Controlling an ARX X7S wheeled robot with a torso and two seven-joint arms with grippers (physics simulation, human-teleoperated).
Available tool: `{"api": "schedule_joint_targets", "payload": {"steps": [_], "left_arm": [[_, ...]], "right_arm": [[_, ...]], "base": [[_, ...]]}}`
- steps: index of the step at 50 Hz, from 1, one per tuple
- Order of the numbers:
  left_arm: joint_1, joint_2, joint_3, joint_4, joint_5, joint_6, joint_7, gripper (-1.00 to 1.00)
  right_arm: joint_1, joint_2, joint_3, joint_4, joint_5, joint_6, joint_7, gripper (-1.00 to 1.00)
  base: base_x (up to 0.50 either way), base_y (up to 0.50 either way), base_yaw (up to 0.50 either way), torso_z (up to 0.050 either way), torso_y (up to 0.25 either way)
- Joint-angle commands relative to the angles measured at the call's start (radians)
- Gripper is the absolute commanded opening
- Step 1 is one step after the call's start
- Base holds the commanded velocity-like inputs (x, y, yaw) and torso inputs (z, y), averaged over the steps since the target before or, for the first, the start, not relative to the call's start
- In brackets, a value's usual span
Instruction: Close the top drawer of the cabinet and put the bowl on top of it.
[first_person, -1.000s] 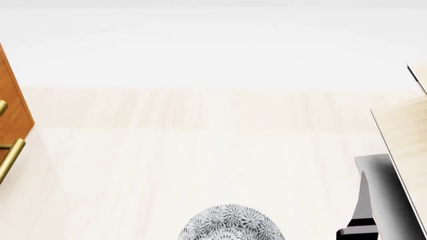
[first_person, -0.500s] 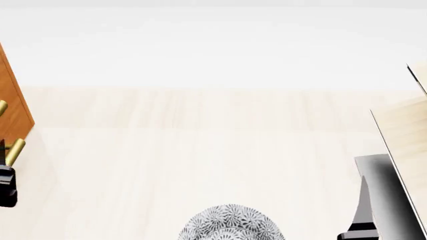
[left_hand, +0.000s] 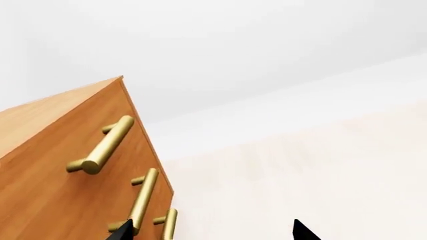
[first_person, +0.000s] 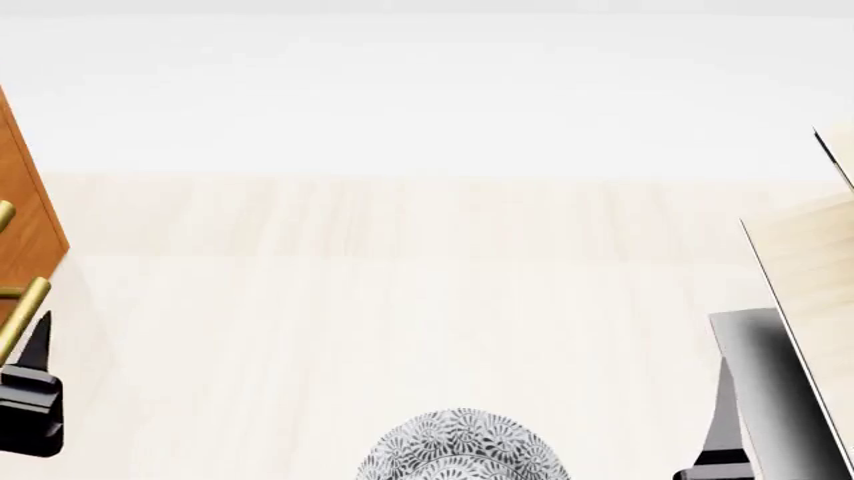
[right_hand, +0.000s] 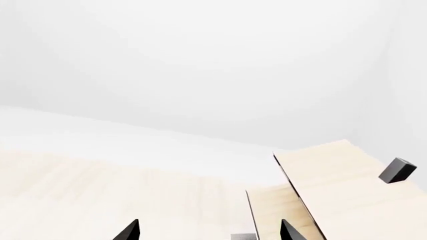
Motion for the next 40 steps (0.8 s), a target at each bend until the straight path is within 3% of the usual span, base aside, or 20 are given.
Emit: {"api": "schedule_joint_targets", "payload": {"steps": [1, 12, 20, 40], "left_arm": [[-0.051, 0.030, 0.010, -0.026, -0.047, -0.011, 0.057, 1.00], [-0.165, 0.063, 0.064, -0.127, -0.058, -0.032, 0.103, 1.00], [-0.304, 0.088, 0.164, -0.270, -0.049, -0.051, 0.218, 1.00], [-0.426, 0.150, 0.274, -0.393, -0.052, -0.065, 0.335, 1.00]], "right_arm": [[-0.007, -0.001, 0.015, -0.003, 0.023, -0.025, -0.032, 1.00], [0.010, 0.009, -0.003, 0.012, 0.030, -0.026, -0.024, 1.00], [0.011, 0.015, -0.008, 0.006, 0.040, -0.025, -0.015, 1.00], [-0.052, 0.032, 0.050, -0.028, 0.075, -0.032, -0.008, 1.00]], "base": [[0.00, 0.00, 0.00, 0.000, 0.000], [0.00, 0.00, 0.00, 0.000, 0.000], [0.00, 0.00, 0.00, 0.000, 0.000], [0.00, 0.00, 0.00, 0.000, 0.000]]}}
